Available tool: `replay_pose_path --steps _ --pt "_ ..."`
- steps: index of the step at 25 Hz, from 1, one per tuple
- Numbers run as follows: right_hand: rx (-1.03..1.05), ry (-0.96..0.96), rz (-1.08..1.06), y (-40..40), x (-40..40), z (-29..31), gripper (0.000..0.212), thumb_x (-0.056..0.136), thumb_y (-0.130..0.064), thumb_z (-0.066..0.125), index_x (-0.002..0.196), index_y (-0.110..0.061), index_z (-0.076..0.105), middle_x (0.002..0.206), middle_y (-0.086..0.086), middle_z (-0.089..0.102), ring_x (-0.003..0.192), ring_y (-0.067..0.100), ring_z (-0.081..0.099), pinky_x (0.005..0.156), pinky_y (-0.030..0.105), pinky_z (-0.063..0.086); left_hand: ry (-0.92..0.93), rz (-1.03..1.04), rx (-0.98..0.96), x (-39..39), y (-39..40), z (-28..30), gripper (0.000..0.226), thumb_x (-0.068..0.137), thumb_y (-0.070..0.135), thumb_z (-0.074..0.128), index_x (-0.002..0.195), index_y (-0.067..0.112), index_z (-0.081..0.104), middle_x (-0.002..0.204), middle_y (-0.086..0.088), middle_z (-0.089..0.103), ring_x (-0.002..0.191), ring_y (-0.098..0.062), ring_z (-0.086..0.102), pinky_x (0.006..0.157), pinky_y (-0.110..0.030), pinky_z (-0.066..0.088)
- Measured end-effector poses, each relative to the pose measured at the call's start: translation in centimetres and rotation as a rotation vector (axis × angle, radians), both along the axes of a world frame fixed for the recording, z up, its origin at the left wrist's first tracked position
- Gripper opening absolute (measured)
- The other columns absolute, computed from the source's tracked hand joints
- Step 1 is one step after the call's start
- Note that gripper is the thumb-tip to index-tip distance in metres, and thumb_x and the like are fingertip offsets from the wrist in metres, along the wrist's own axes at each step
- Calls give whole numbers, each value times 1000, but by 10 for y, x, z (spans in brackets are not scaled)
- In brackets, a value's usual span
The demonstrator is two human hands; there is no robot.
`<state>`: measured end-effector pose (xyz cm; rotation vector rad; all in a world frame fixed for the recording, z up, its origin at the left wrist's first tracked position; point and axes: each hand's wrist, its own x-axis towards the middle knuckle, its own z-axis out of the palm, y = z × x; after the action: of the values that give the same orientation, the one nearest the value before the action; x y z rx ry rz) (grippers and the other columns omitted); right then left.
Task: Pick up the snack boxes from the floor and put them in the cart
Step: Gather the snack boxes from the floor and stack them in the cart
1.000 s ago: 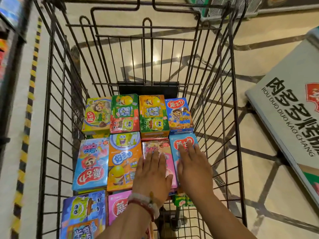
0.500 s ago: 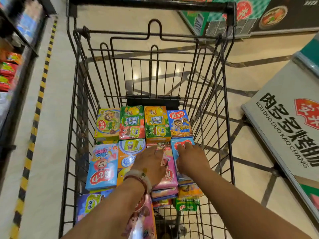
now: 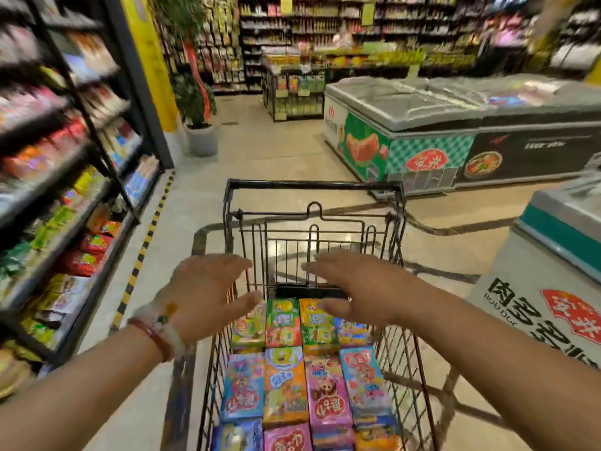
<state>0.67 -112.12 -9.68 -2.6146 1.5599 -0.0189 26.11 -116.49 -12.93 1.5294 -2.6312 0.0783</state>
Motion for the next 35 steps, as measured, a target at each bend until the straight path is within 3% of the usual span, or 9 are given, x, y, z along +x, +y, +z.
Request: replay_pose_path --steps 4,6,9,17,21,24,28,31,35 --pt "-183 25 39 49 16 69 93 70 -84 25 150 -41 8 161 -3 6 147 16 6 116 28 2 14 115 -62 33 63 66 119 47 93 -20 145 42 22 155 12 20 142 -10 16 116 -37 9" --pt "-243 27 53 68 26 73 106 54 -88 6 150 -43 1 161 -4 4 147 18 5 117 35 1 -13 189 -76 41 97 85 121 43 95 -17 146 42 18 156 13 15 142 -9 13 115 -34 9" --pt "-234 9 134 96 38 70 112 51 -93 1 150 -41 0 161 -4 5 146 17 4 117 36 2 -89 292 -80 45 157 94 123 41 90 -27 147 42 11 157 12 10 144 -10 8 116 -35 9" --pt "-179 -41 473 172 90 64 103 58 -85 9 151 -39 5 160 -3 6 146 16 5 116 34 2 -68 599 -72 54 332 100 105 53 87 -1 147 42 15 156 14 12 143 -10 9 115 -39 3" --pt "-190 -55 698 230 143 78 84 83 -74 38 151 -37 5 160 -5 3 146 15 3 116 32 1 -126 797 -70 77 428 110 123 37 93 -24 147 45 6 157 15 4 144 -11 2 115 -39 1" --pt "-178 -65 829 281 182 86 83 86 -69 43 151 -38 1 160 -6 2 146 14 1 117 33 1 -117 935 -64 92 497 113 122 37 94 -20 147 46 2 157 15 -1 144 -11 -1 115 -38 1" --pt "-165 -118 981 358 235 81 82 84 -72 42 151 -39 8 159 -7 8 145 15 5 117 34 5 -112 1054 -142 110 596 113 113 53 94 -9 147 40 22 154 13 18 143 -17 20 114 -42 17" --pt "-155 -144 1104 436 280 73 81 83 -74 40 150 -39 10 159 -8 9 145 14 6 117 35 6 -217 1190 -150 122 693 111 76 76 75 26 125 27 59 127 0 60 112 -26 62 86 -47 50" --pt "-129 -158 1272 553 335 63 83 82 -80 27 151 -39 7 160 -9 5 145 13 2 117 34 2 -204 1412 -91 134 828 106 81 75 75 21 134 29 51 136 0 52 122 -24 53 98 -48 41"
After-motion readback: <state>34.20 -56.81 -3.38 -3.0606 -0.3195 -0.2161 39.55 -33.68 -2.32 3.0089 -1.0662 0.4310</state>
